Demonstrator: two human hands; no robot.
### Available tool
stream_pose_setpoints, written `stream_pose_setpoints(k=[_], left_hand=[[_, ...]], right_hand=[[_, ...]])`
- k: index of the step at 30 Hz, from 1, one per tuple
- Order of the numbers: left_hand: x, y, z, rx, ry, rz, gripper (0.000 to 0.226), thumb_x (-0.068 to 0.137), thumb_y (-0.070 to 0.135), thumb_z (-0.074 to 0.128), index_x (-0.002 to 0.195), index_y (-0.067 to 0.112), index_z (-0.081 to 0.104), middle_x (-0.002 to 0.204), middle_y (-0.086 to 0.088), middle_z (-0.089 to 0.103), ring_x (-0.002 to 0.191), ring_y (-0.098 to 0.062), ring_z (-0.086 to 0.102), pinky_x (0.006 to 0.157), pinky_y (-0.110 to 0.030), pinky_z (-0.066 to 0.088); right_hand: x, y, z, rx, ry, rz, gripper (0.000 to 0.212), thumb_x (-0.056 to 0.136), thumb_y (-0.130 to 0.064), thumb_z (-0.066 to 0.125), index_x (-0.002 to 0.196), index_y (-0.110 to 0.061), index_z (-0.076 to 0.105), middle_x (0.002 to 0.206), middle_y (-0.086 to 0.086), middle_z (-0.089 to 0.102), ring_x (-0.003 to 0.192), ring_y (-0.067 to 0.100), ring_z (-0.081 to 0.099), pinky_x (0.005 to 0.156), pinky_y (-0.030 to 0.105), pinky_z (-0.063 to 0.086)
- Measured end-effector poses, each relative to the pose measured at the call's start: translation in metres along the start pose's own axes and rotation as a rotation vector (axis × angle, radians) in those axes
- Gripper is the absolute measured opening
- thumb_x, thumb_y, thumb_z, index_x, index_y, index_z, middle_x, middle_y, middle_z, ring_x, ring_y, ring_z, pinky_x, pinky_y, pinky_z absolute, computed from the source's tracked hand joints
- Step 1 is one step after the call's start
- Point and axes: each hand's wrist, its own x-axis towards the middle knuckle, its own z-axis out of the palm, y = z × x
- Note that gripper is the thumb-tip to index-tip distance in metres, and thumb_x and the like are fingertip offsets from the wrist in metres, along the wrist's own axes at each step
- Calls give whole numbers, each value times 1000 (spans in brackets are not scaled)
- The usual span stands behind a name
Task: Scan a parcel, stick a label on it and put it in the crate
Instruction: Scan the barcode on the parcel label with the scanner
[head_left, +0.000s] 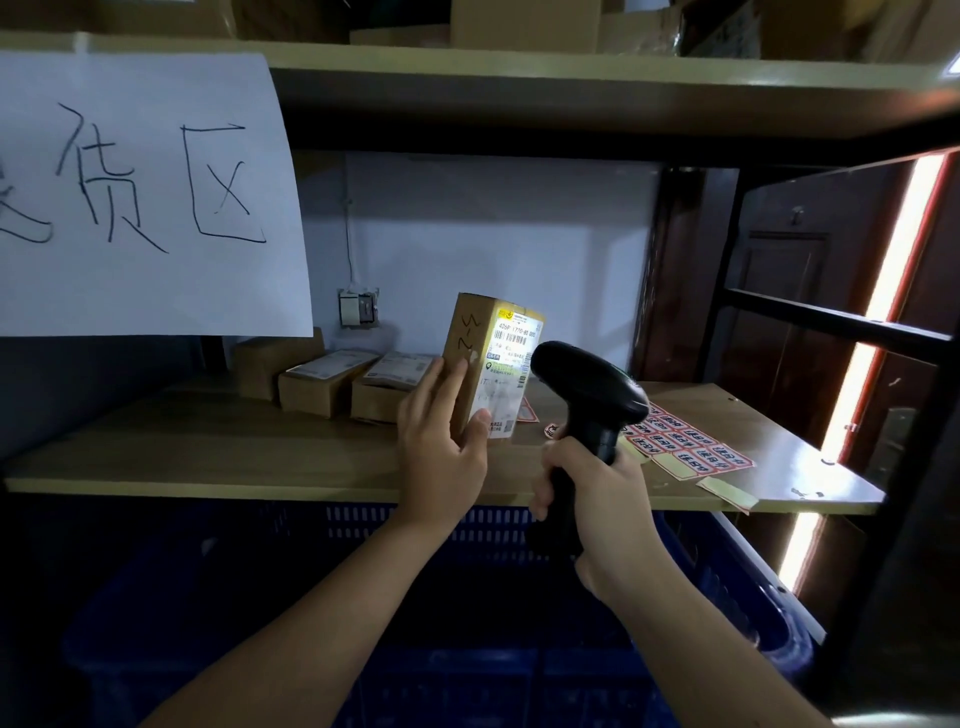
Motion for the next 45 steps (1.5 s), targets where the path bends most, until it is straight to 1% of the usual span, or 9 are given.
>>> stream_pose_setpoints(k=[3,6,17,23,33,37,40,43,45], left_hand=[[-1,0,-1,-15,5,-23,56,90,21,66,143,20,48,151,-4,43,131,-10,28,102,-29,27],[-1,0,-2,-26,10,-32,56,90,20,65,143,18,48,151,-4,43,131,-9,27,103,-29,26],[-5,0,-1,-59,-6,-47,56,91,19,65,143,20,47,152,-3,42,133,-14,31,104,-34,30],[-5,2,0,-77,-5,-67,54,91,20,64,142,19,48,150,-3,43,136,-21,34,102,-31,28],[-6,-1,1,-87,5,-78,53,90,25,61,142,20,48,149,-3,44,135,-22,36,102,-32,29],[-6,2,-1,-91,11,-83,53,91,24,60,142,20,48,149,-3,44,136,-21,34,101,-23,26],[-6,4,-2,-98,12,-95,53,91,18,63,142,18,48,149,-4,44,136,-22,34,101,-22,26],[-6,4,-2,-91,7,-92,53,91,18,64,142,18,48,149,-4,44,136,-21,34,98,-10,20],[-7,3,-2,-92,1,-96,53,91,21,62,142,19,48,149,-4,44,136,-22,34,100,-16,23]], right_hand=[[-1,0,1,2,-5,4,16,83,4,56,74,-7,51,51,7,47,44,22,43,49,35,41],[-1,1,2,-4,0,2,16,84,4,56,74,-8,51,51,8,47,44,22,43,49,35,42],[-3,1,6,-48,-5,-43,25,81,6,55,62,-11,52,50,11,46,44,24,43,51,36,41],[-4,1,9,-61,-8,-77,19,83,8,54,74,-9,51,50,7,45,46,24,41,50,36,41],[-4,2,11,-119,-6,-88,16,84,5,55,75,-7,50,52,14,44,45,24,41,51,37,40],[-3,3,11,-120,13,-82,15,84,6,55,76,-7,50,51,13,45,44,24,41,49,36,41],[-3,4,10,-116,25,-68,14,84,5,55,77,-7,51,49,10,45,44,24,42,51,35,43],[-3,5,9,-120,28,-63,15,84,4,55,75,-7,51,50,11,45,44,24,43,51,36,42],[-3,5,9,-115,26,-59,14,84,4,55,76,-7,51,50,10,46,44,24,43,51,36,43]])
